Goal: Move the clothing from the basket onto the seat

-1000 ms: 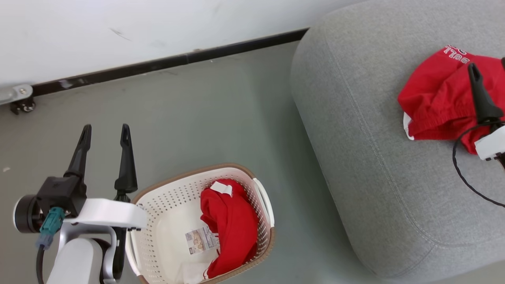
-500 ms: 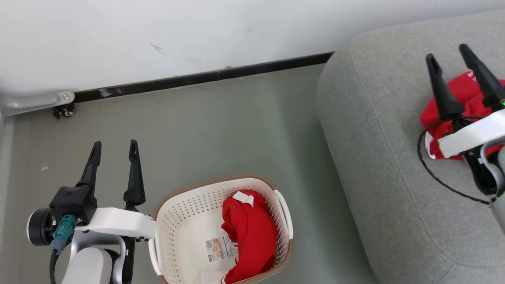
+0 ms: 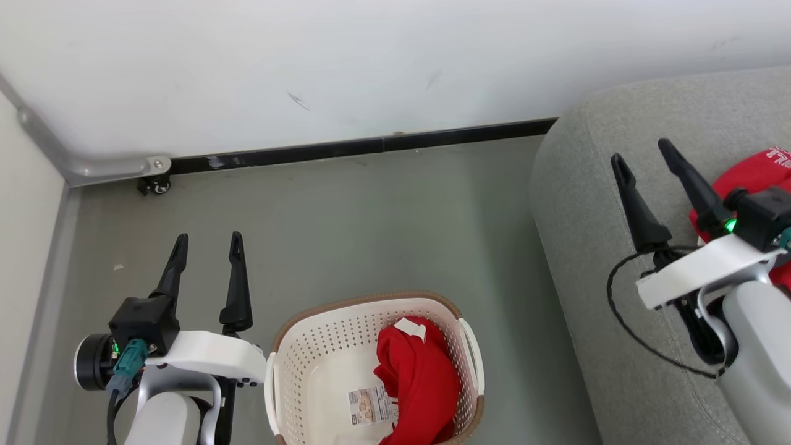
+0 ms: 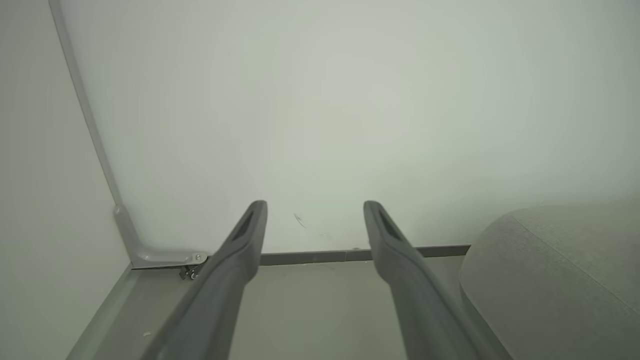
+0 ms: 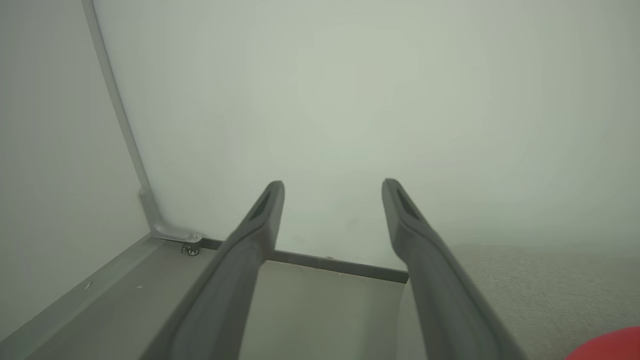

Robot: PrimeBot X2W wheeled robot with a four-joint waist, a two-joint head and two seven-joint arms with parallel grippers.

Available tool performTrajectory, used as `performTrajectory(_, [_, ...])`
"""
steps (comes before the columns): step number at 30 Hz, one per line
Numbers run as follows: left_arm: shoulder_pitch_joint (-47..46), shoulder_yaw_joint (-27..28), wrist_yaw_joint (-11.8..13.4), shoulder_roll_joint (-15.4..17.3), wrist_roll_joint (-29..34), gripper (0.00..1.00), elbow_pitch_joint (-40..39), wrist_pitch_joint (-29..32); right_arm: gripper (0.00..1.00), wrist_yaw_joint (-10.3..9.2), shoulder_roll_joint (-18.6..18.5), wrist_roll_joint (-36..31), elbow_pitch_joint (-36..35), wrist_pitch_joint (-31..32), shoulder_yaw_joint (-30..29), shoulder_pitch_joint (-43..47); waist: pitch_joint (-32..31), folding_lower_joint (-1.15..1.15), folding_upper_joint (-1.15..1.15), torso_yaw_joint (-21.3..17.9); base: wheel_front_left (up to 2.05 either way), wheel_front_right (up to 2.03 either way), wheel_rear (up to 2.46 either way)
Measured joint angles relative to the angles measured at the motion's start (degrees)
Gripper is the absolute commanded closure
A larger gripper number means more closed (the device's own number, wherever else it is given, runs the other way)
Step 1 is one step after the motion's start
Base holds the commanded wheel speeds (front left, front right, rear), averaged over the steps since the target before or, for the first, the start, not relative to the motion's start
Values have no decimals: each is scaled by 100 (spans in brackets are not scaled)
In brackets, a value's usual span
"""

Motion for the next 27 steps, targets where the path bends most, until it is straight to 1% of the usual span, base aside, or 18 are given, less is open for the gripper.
performTrajectory(4, [1, -46, -2, -94, 2, 0, 1, 0, 0, 0, 133, -68, -37, -1, -119, 258, -110, 0, 0, 90, 0, 0, 0])
performTrajectory(10, [4, -112, -27, -123, 9, 0, 59, 0, 0, 0, 297, -303, -92, -1, -390, 571, -278, 0, 0, 192, 0, 0, 0])
performTrajectory(20, [133, -193, -87, -147, 11, 0, 205, -1, 0, 0, 733, -517, -229, -1, -801, 1239, -535, 0, 0, 297, 0, 0, 0])
performTrajectory(27, [329, -221, -109, -159, 12, 0, 304, -5, 0, 0, 1068, -694, -274, 0, -964, 1715, -667, 0, 0, 305, 0, 0, 0])
